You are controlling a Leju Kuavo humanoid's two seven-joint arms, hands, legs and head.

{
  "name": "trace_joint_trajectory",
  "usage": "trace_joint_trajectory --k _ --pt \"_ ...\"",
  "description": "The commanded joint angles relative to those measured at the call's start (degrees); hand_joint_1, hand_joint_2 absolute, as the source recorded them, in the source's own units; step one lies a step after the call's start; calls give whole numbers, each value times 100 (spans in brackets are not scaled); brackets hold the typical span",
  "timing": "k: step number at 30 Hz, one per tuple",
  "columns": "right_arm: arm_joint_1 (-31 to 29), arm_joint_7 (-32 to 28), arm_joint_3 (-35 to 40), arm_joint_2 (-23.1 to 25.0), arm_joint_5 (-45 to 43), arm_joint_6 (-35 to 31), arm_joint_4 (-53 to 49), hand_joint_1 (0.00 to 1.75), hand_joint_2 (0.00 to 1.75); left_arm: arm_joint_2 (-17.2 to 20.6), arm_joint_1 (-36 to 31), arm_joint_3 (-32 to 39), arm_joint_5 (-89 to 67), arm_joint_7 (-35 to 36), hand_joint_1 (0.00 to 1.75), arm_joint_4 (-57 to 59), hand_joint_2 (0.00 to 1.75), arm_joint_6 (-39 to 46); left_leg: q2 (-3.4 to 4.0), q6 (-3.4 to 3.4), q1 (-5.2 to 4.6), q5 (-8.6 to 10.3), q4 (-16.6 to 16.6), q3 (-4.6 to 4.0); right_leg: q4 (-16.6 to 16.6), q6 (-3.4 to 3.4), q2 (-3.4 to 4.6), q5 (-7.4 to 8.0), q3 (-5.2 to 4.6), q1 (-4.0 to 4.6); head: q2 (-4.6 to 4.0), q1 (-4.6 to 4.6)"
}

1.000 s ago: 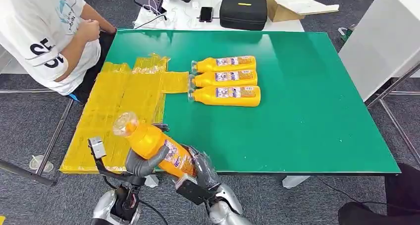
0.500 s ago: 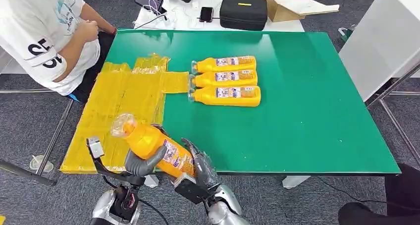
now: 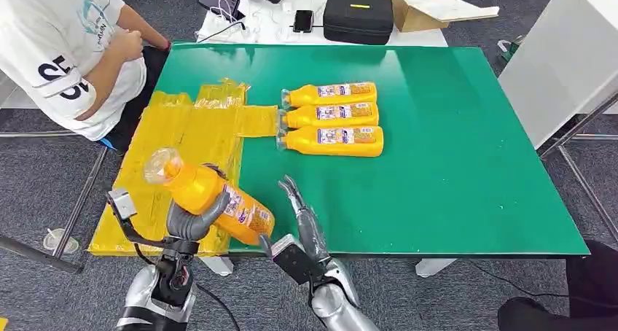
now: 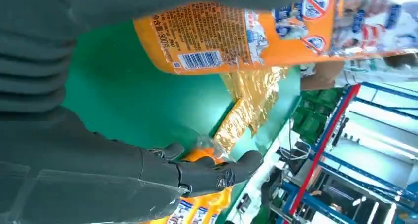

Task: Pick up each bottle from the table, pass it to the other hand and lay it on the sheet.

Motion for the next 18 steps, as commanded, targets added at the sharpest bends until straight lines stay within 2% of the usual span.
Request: trace_joint_trajectory --k 1,4,5,6,7,8,9,12,13,14,17,18 --pt "285 -45 -140 -376 -528 378 -1494 0 0 350 -1226 924 -693 -410 175 937 175 1151 -10 3 0 2 -1 8 2 -7 -16 -3 11 2 0 2" --pt "524 -249 -135 -401 -772 229 -2168 0 0 436 -1650 1186 -1306 -655 175 1202 175 1970 -11 0 0 4 -2 11 1 -10 -18 -3 14 3 0 0" --pt "590 -337 -83 -404 -856 69 -2438 0 0 511 -1863 1193 -1999 -963 175 1323 175 2745 -16 1 4 1 0 19 2 -13 -26 -7 24 7 0 -2" --pt "632 -382 -33 -405 -902 -19 -2615 0 0 546 -2011 1244 -2168 -962 175 1415 175 2910 -14 -3 5 3 1 14 4 -12 -22 -6 18 7 0 0" --pt "664 -502 -21 -360 -1013 -146 -2790 0 0 681 -2173 1047 -3161 -1204 175 1517 175 4018 -12 -6 7 7 2 4 4 -9 -17 -2 7 8 0 0" --pt "656 -544 63 -349 -1033 -379 -2931 0 0 785 -2424 974 -3805 -1175 175 1812 175 4476 -13 -1 8 -4 5 30 7 -17 -25 -15 36 12 0 2" --pt "617 -544 149 -356 -1185 -446 -3024 0 0 895 -2616 824 -4627 -1120 175 2114 175 5243 -7 -5 9 3 4 9 7 -10 -13 -4 12 11 0 -2" --pt "540 -544 256 -370 -1422 -563 -3077 0 0 1000 -2942 649 -5461 -947 175 2662 175 5524 -11 -6 10 6 2 13 5 -11 -18 -4 17 12 0 0" --pt "442 -544 325 -403 -1542 -513 -2975 0 0 1100 -3166 344 -6386 -702 175 3194 175 6033 -11 -6 8 8 -1 11 4 -8 -15 -1 14 9 0 0" --pt "377 -544 360 -414 -1546 -514 -2870 0 0 1191 -3217 221 -7203 -413 175 3246 175 6176 -15 -4 9 6 -2 24 2 -12 -21 -5 30 11 0 2" --pt "179 -525 474 -443 -1591 -362 -2499 0 0 1269 -3328 163 -9583 340 175 3476 175 6176 3 -2 8 4 -2 28 -1 -11 -2 0 29 10 0 0" --pt "179 -525 474 -443 -1591 -362 -2499 0 0 1269 -3328 163 -9583 340 175 3476 175 6176 8 -4 9 6 -2 20 -2 -9 4 4 22 10 2 2"
